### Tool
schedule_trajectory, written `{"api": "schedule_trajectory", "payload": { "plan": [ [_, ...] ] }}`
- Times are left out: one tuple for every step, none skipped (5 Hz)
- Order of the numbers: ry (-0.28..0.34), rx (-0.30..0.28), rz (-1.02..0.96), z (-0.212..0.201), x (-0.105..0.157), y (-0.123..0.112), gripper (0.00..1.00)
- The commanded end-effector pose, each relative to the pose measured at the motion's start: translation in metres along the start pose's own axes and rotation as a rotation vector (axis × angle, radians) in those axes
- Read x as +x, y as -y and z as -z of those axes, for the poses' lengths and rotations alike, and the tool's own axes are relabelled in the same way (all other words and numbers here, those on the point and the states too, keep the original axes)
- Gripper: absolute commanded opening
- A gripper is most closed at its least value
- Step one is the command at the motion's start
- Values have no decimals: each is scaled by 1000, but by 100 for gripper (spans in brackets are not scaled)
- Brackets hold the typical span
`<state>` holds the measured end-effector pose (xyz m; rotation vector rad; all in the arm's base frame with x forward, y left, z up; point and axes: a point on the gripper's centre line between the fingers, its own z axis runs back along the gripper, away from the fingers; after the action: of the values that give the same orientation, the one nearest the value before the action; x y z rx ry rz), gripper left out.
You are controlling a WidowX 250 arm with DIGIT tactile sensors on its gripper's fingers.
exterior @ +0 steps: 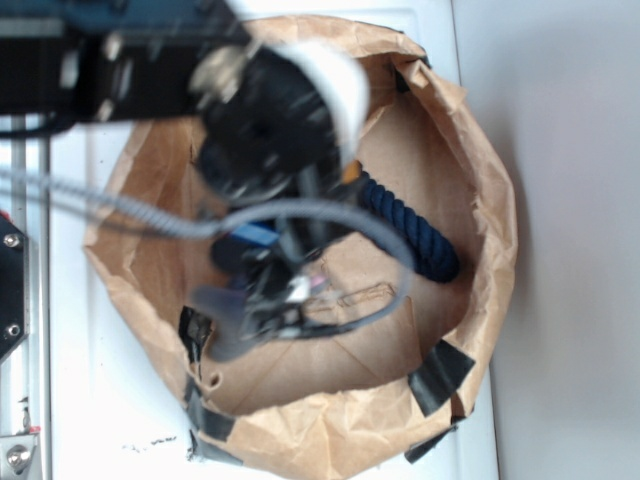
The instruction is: Grab the gray animal.
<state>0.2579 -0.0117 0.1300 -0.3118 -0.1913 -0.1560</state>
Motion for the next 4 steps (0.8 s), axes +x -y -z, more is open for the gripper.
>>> {"api": "schedule_trajectory", "payload": {
  "plan": [
    [51, 46, -53, -73, 34, -23, 0],
    [23, 89, -44, -62, 35, -22, 100],
    [-8, 132, 16, -23, 23, -8, 100],
    [5, 154, 7, 10, 16, 3, 100]
  ]
}}
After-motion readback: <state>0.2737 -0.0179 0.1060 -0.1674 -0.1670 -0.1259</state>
